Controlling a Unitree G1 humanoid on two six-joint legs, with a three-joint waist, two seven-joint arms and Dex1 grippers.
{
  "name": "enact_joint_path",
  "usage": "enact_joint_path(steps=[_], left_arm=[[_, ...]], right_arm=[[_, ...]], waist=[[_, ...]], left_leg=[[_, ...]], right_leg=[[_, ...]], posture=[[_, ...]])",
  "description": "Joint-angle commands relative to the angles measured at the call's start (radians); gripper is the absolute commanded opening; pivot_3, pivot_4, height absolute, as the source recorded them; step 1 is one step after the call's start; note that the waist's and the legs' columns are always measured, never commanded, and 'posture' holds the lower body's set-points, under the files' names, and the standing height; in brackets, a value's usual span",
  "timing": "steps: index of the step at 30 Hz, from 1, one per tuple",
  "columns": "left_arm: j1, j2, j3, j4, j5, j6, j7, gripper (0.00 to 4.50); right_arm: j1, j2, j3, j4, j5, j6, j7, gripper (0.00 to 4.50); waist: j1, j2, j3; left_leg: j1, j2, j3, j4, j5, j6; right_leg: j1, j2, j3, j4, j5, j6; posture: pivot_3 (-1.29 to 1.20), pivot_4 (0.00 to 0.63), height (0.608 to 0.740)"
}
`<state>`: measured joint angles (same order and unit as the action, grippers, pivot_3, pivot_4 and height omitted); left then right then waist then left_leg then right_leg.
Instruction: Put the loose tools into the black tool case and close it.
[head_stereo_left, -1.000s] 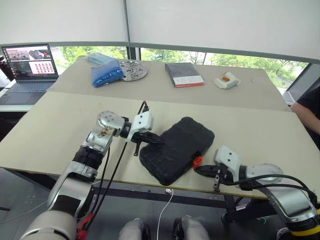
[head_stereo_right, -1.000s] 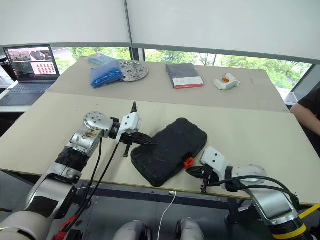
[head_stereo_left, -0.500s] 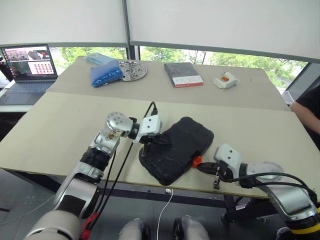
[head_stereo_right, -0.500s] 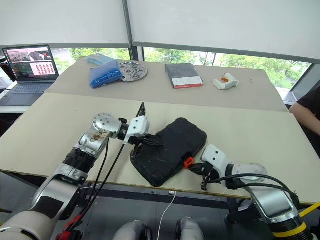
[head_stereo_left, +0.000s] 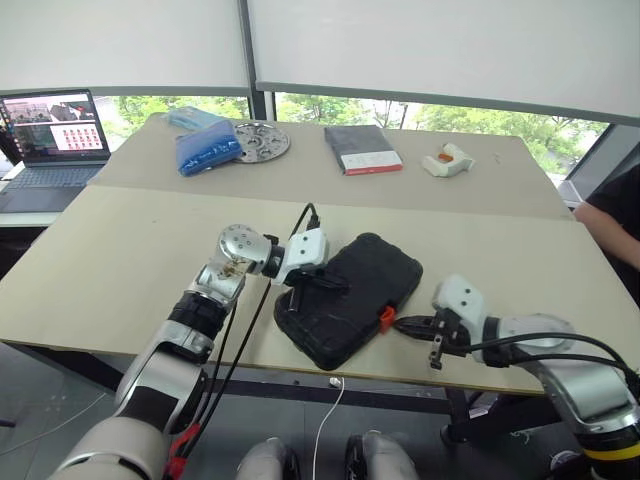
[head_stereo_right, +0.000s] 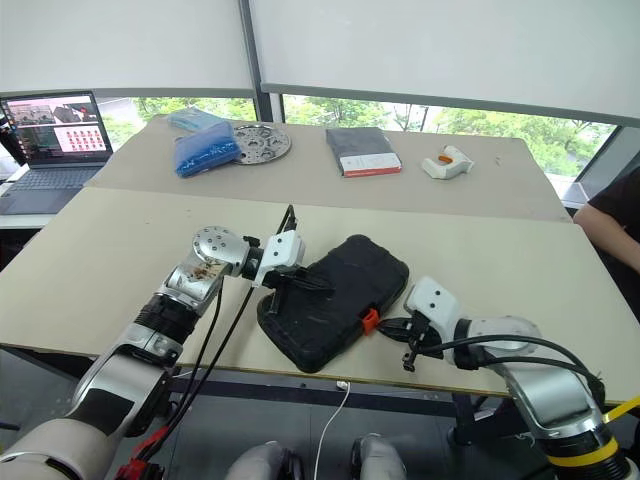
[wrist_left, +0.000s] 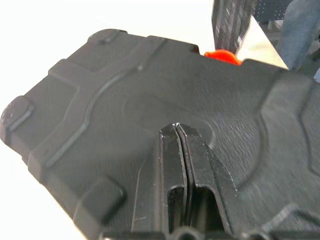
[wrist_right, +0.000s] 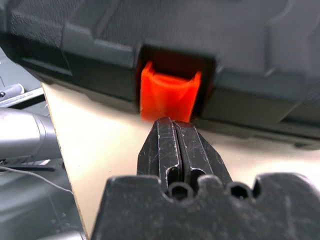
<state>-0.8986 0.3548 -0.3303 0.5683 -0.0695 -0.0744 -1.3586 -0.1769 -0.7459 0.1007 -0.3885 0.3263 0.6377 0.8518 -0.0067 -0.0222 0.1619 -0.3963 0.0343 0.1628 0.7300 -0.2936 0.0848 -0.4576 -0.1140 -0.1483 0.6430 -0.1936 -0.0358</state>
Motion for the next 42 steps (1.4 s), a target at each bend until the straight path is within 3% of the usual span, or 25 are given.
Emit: enact_joint_path(steps=[1,14,25,29,34,42], left_arm=[[-0.004,-0.011,-0.025,0.029,0.037,-0.004,0.001,0.07],[-0.004,-0.008,-0.021,0.036,0.038,-0.011,0.000,0.07],[0.000,-0.004,-0.023,0.037,0.041,-0.014,-0.002,0.07],[0.002,-0.001,-0.022,0.036,0.042,-0.014,0.001,0.07],[0.006,0.003,-0.023,0.035,0.043,-0.018,0.003,0.07],[0.002,-0.009,-0.029,0.049,0.046,-0.030,0.002,0.07]], right_arm=[[-0.036,0.014,0.002,-0.006,-0.017,-0.014,-0.025,0.00],[0.032,-0.144,-0.163,-0.134,0.119,0.058,0.095,0.00],[-0.077,-0.059,-0.060,-0.091,0.107,0.095,0.015,0.00],[-0.033,-0.097,-0.050,-0.087,0.084,0.089,0.021,0.00],[0.053,-0.148,-0.138,-0.128,0.120,0.091,0.032,0.00],[0.152,-0.121,-0.143,-0.133,0.119,0.071,-0.001,0.00]], waist=[[-0.005,0.000,0.000],[0.013,0.000,0.000],[0.018,0.000,0.000],[0.018,0.000,0.000],[0.021,0.000,0.000],[0.021,0.000,0.000]], left_leg=[[0.000,0.000,0.000,0.000,0.000,0.000],[-0.002,0.000,0.000,0.000,-0.001,0.001],[-0.003,0.000,0.000,-0.001,-0.001,0.002],[-0.003,-0.001,0.000,-0.001,-0.001,0.002],[-0.003,-0.001,0.000,-0.001,-0.001,0.002],[-0.003,-0.001,0.000,-0.001,-0.002,0.002]], right_leg=[[0.000,0.000,0.000,0.000,0.000,0.000],[-0.001,0.000,-0.001,-0.003,0.000,0.000],[-0.001,0.000,-0.001,-0.003,0.000,0.000],[-0.001,-0.001,-0.001,-0.004,0.000,0.000],[0.000,-0.001,-0.001,-0.004,0.000,0.000],[0.000,-0.001,-0.001,-0.004,0.000,0.000]], posture=[[0.00,0.150,0.718],[0.00,0.150,0.718],[0.00,0.150,0.718],[0.00,0.150,0.718],[0.00,0.150,0.718],[0.00,0.150,0.718]])
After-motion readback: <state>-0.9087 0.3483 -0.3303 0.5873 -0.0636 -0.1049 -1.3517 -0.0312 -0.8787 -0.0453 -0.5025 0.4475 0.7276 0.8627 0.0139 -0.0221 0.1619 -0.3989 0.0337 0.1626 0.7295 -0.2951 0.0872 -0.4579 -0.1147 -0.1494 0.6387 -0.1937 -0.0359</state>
